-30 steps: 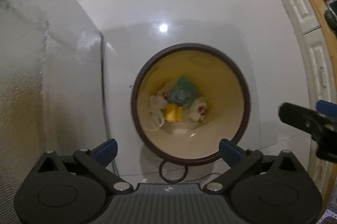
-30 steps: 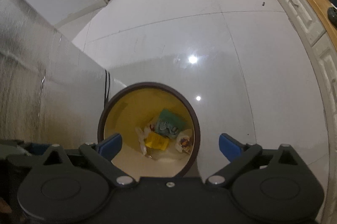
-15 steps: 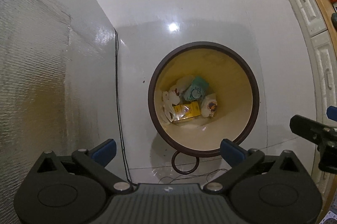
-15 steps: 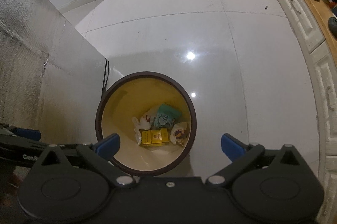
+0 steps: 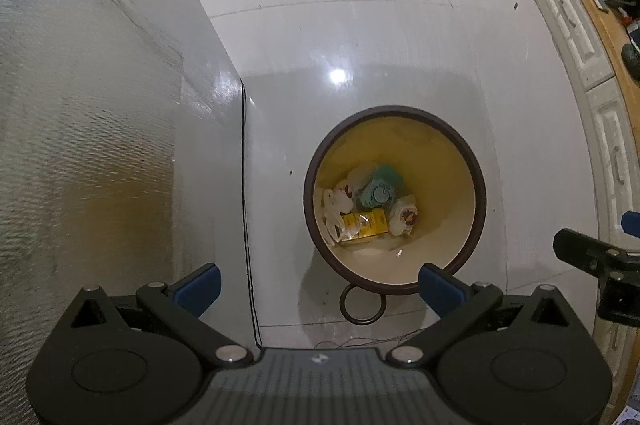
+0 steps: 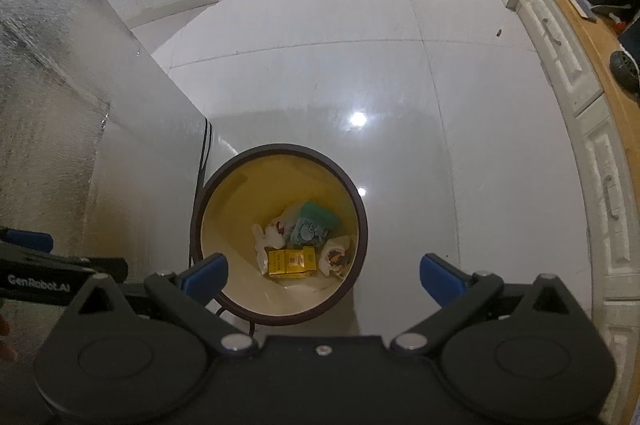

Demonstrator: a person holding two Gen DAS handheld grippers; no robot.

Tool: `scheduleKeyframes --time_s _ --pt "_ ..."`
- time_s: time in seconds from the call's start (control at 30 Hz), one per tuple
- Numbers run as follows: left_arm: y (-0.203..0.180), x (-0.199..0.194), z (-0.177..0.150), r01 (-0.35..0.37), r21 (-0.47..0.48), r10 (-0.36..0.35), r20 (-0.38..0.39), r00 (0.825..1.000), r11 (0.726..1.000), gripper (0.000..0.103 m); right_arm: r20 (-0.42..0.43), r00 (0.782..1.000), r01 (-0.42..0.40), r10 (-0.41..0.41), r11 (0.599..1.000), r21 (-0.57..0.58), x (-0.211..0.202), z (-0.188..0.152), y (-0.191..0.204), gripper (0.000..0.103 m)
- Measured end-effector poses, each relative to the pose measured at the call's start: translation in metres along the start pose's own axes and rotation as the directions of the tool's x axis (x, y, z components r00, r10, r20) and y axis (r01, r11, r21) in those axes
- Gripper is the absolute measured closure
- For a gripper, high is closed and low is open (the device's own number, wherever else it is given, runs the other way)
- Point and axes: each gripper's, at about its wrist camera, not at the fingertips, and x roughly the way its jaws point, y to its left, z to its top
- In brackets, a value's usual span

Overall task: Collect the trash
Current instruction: 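Move both open tools from the bin back toward the table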

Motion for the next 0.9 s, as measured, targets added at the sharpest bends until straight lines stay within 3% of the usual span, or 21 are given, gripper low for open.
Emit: scheduleKeyframes --time_s 0.5,0.9 --pt "0.004 -0.043 -0.015 0.018 -0.019 -0.016 0.075 0.997 1.000 0.000 0.052 0.998 0.025 -0.025 1.000 0.001 -0.037 -0.011 -0.001 0.000" --pt "0.003 -0.087 -0.025 0.026 -0.001 -0.025 0.178 0.984 1.000 0.000 0.128 0.991 0.042 -0.045 0.999 0.024 -0.080 -0.024 -0.017 0.000"
